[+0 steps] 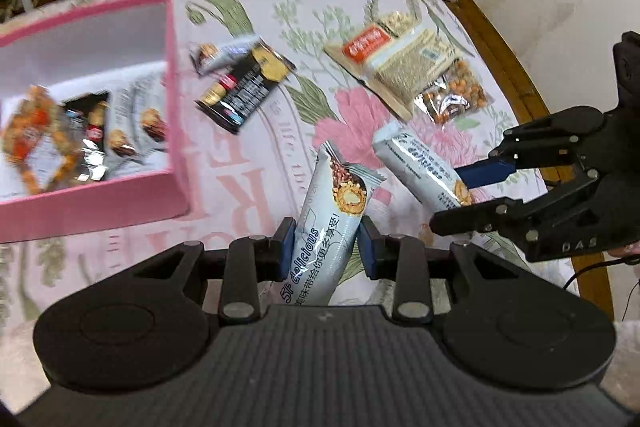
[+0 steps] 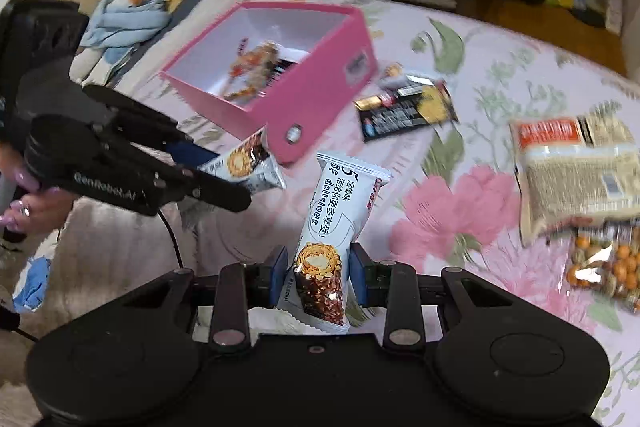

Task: Organize snacks
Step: 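Carry both white wafer bars into the pink box and open both tools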

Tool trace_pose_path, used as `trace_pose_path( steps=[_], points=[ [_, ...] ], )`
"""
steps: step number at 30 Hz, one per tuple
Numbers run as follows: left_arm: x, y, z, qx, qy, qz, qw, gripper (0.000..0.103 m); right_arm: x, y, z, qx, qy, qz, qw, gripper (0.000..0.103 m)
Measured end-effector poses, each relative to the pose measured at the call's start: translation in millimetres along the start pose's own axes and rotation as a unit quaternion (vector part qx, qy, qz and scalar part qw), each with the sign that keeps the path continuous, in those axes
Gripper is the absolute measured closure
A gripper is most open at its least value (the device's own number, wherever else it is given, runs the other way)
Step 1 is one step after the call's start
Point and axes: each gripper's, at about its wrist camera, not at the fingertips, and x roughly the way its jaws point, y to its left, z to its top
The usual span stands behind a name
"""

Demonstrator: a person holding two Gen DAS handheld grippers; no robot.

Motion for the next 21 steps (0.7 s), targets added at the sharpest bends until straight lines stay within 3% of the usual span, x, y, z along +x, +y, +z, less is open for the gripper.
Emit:
trace_pose_path(
  steps=[9,15,21],
  points=[
    [-55,26,0,-0.008,-0.027,0.037,0.9989,0.071,-8,56,42,-0.062,-0.035,0.011,0.997,0.065],
    [-67,80,11,-0.085,-0.056,0.078,0.9917,0.071,20,69,84,-0.083,-0.059,0.023,0.995,0.065],
    [-57,140,34,-0.169,-0.09,0.115,0.9747,0.071,77,68,138,-0.095,-0.052,0.022,0.994,0.065]
  ],
)
